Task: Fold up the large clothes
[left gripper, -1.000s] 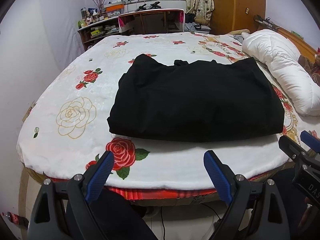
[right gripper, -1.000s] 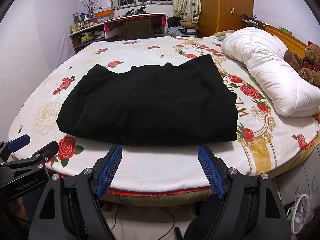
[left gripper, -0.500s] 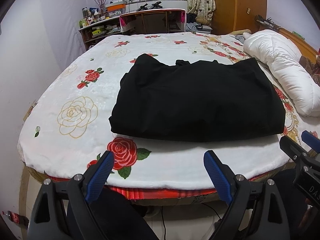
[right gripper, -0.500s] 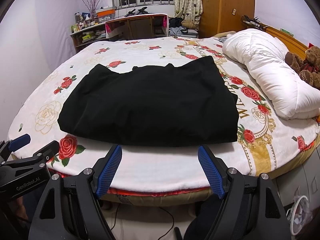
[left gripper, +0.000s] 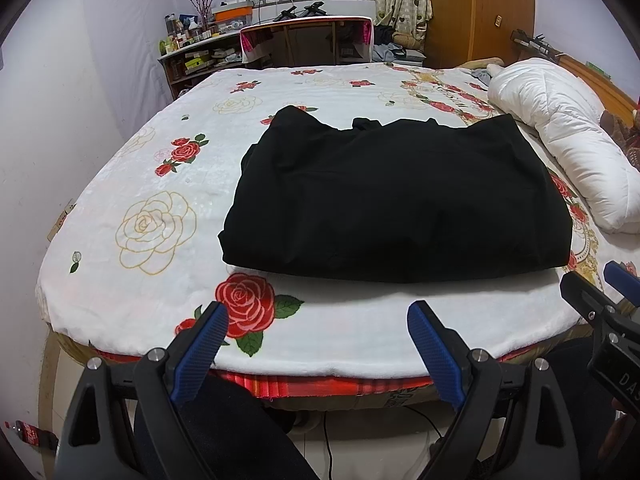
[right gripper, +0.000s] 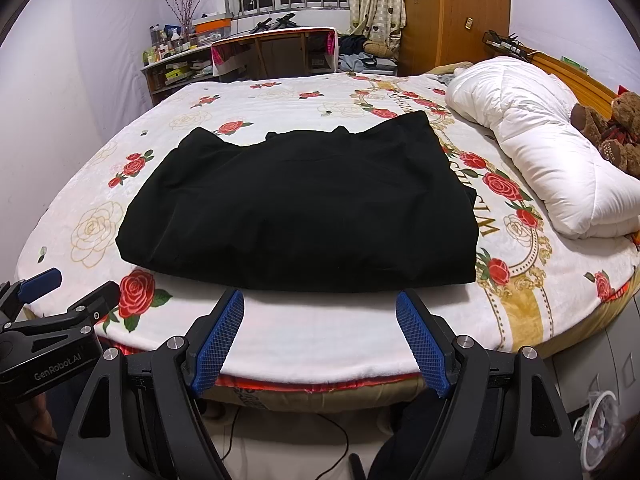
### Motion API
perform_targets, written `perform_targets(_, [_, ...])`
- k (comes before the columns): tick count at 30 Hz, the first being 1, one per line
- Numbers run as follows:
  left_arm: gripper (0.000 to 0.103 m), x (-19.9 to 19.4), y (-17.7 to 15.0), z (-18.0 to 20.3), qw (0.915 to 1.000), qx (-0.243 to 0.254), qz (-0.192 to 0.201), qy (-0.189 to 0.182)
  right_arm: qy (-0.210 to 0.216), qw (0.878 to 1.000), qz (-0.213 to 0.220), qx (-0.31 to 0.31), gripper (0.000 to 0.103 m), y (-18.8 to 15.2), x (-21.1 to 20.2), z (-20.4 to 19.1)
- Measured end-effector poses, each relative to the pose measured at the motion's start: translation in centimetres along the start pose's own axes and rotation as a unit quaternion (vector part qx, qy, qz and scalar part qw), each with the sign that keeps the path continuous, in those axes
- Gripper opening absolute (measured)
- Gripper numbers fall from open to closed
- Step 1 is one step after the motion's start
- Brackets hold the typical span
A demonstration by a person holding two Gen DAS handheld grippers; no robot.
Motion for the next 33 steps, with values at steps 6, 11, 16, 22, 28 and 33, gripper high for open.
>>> perform_targets(6, [0.092,0.08,-0.07,-0.13,1.0000,0.000,-0.002,-0.001,0.000,1.000,-0.001,0.001,0.078,-0.02,0.02,0.01])
perform_targets(11, [0.092,0.13,-0.11,-0.14,1.0000,-0.001,-0.003,0.000,0.000,1.000,-0.001,-0.001,0.078,-0.04,0.03,-0.02])
perform_targets(16, [0.092,0.18,-0.23,-0.15,1.0000,0.000,-0.005,0.000,0.000,1.000,-0.002,0.000,0.078,-0.05,0.01,-0.04])
perform_targets(22, [0.092,0.21,-0.25,-0.15,1.0000,0.000,-0.005,0.001,0.000,1.000,-0.001,0.000,0.078,-0.03,0.04,-0.03])
perform_targets(28, [0.092,0.47,-0.36,0.10,1.0000,0.003,-0.008,0.000,0.000,1.000,-0.002,0.000,0.078,-0.06,0.01,-0.02])
perform_targets(33, [0.092,0.44,-0.34,0.07,1.0000,0.000,-0.006,0.003,0.001,1.000,-0.001,-0.001,0.078,-0.01,0.02,0.02])
Point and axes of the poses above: each gripper's, at about its wrist camera, not at the fingertips, and x roughly the way its jaws point, z to its right, y to its top, the point moved 9 cm from there along x, roughly the way its jaws point, and after that the axes turned 5 degrees about -y, right-handed, at the moved point
